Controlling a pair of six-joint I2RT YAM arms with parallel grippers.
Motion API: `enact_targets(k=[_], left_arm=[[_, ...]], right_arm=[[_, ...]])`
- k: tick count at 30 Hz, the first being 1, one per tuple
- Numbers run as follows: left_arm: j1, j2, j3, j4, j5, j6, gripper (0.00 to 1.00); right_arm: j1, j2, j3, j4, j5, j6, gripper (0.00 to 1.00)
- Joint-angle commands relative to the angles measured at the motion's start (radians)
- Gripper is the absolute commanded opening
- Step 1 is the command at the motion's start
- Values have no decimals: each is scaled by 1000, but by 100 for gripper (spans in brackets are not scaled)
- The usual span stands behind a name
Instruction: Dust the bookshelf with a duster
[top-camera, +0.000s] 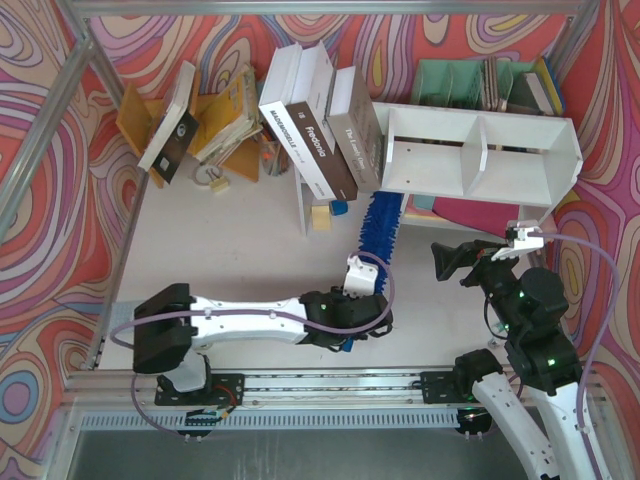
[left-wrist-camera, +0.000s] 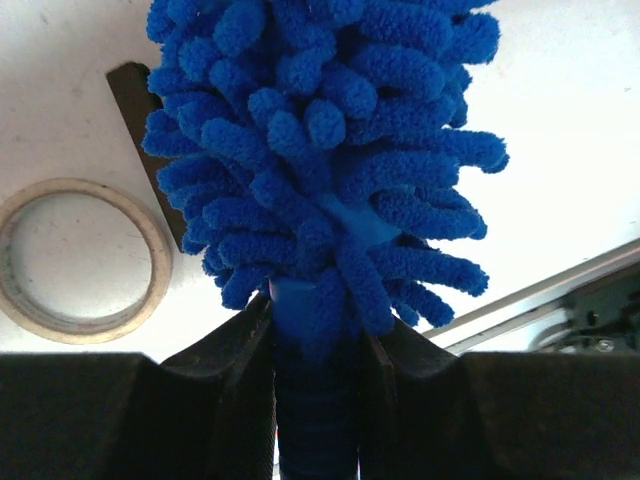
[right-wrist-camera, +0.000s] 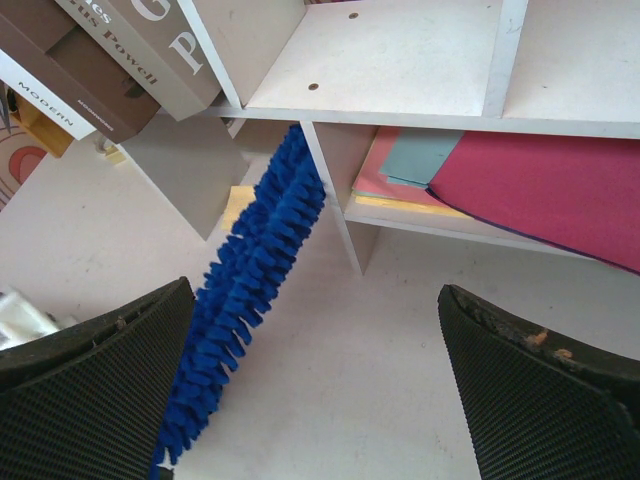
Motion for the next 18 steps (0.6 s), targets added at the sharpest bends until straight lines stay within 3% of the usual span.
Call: enact_targets(k=[1,13,18], left_arm=[[-14,73,8,52,80,22,0],[-12,56,-27,29,63,-36,0],[-23,-73,-40,40,5,-3,0]], right_arm=[[7,-6,4,25,8,-5,99],[7,-13,3,22,11,-5,99],[7,-12,3,21,10,-5,99]])
